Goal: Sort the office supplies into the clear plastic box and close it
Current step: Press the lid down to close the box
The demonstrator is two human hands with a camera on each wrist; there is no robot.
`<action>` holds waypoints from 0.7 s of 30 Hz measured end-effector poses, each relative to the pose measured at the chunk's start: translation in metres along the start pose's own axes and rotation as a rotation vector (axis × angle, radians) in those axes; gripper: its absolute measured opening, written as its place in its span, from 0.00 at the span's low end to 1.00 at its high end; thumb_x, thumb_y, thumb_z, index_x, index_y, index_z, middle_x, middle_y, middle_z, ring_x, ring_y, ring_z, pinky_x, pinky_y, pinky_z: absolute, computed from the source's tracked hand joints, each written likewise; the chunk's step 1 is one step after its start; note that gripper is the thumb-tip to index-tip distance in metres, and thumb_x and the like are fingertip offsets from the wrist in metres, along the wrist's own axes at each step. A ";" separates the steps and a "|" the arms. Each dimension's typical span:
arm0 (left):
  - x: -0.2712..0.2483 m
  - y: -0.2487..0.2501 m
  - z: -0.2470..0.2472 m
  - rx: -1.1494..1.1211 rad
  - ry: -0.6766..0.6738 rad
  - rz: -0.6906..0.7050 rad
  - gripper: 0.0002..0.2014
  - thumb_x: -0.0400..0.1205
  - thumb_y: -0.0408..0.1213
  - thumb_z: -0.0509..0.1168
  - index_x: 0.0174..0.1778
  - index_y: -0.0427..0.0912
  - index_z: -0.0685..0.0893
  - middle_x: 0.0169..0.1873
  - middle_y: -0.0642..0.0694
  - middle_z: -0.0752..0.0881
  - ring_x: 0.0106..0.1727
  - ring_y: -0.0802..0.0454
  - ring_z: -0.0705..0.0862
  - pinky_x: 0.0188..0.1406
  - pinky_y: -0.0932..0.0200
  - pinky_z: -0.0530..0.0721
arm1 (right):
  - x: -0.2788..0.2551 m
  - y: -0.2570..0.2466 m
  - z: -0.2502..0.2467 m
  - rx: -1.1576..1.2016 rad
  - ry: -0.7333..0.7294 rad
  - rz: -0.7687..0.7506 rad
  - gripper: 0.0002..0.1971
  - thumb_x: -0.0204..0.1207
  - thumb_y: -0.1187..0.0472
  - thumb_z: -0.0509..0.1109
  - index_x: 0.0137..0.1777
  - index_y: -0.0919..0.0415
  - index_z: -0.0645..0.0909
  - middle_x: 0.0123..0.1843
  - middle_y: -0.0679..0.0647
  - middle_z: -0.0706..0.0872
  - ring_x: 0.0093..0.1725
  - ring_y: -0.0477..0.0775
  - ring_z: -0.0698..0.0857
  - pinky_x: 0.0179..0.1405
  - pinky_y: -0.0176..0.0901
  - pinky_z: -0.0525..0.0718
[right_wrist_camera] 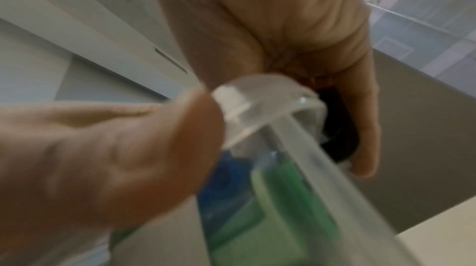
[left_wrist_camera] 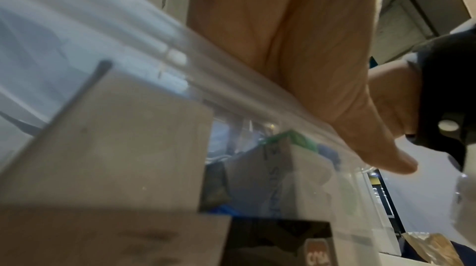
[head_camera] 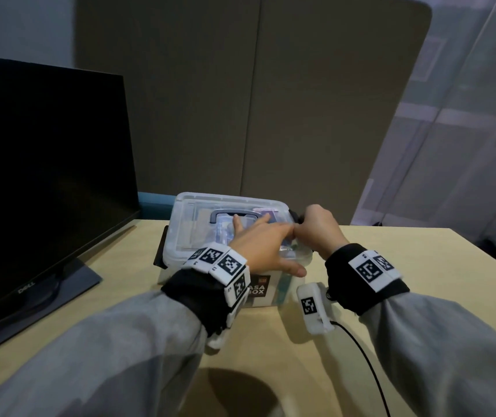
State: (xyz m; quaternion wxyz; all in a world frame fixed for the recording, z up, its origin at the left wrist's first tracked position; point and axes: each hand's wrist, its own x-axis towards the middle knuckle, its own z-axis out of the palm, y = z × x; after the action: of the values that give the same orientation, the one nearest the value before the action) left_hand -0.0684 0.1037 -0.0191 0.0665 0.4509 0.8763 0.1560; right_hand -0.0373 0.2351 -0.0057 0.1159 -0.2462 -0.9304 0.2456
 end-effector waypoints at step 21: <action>0.000 0.003 -0.009 0.038 -0.054 -0.037 0.28 0.75 0.59 0.71 0.69 0.55 0.74 0.73 0.52 0.77 0.86 0.44 0.49 0.74 0.18 0.37 | -0.016 0.004 0.020 -0.101 0.207 -0.220 0.10 0.83 0.63 0.59 0.56 0.67 0.79 0.52 0.63 0.86 0.52 0.66 0.84 0.41 0.47 0.73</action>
State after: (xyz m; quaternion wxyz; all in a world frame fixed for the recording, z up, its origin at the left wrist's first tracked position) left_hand -0.0684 0.1034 -0.0094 0.0845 0.4397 0.8853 0.1258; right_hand -0.0287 0.2223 -0.0265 0.2252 -0.1723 -0.9459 0.1578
